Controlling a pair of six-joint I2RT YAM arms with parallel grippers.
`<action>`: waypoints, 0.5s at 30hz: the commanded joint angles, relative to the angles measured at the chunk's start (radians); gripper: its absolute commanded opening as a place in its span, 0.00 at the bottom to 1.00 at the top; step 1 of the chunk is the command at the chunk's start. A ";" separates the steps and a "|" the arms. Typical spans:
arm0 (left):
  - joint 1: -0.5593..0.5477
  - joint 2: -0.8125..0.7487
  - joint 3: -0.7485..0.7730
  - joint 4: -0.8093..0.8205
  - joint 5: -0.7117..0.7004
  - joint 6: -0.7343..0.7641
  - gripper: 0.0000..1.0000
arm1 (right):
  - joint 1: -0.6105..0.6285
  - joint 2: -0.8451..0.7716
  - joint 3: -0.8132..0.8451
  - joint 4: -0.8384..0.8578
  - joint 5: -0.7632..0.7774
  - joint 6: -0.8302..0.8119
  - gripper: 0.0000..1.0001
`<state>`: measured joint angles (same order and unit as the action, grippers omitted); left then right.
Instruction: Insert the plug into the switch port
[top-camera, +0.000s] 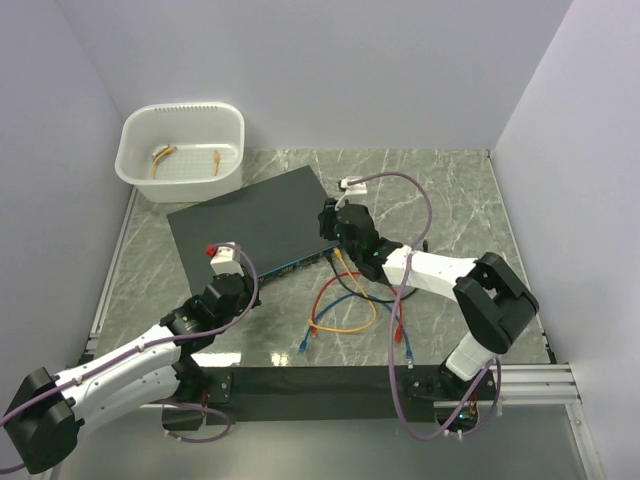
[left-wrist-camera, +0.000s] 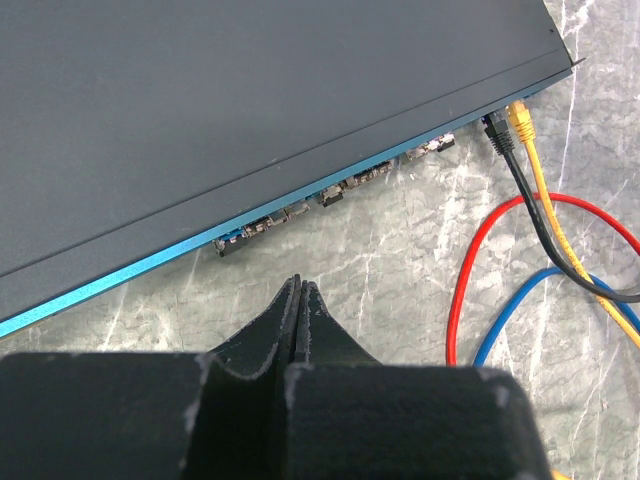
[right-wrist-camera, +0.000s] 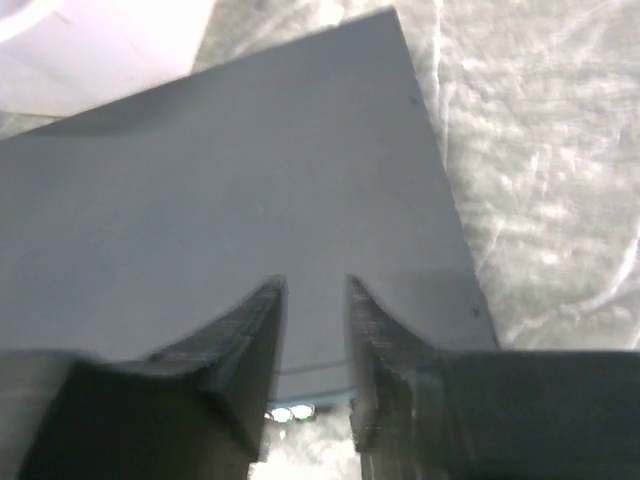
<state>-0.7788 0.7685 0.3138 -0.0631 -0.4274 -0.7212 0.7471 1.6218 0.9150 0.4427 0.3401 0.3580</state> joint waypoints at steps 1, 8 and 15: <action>-0.002 -0.006 -0.004 0.042 -0.016 0.005 0.01 | -0.002 -0.086 -0.008 -0.093 0.057 0.001 0.45; -0.005 0.037 0.011 0.039 -0.011 0.008 0.11 | -0.015 -0.221 -0.071 -0.248 0.096 0.077 0.68; -0.007 0.055 0.022 0.032 -0.013 0.005 0.53 | -0.123 -0.243 -0.100 -0.364 -0.002 0.148 0.74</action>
<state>-0.7807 0.8265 0.3141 -0.0570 -0.4263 -0.7177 0.6838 1.3895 0.8314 0.1532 0.3698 0.4522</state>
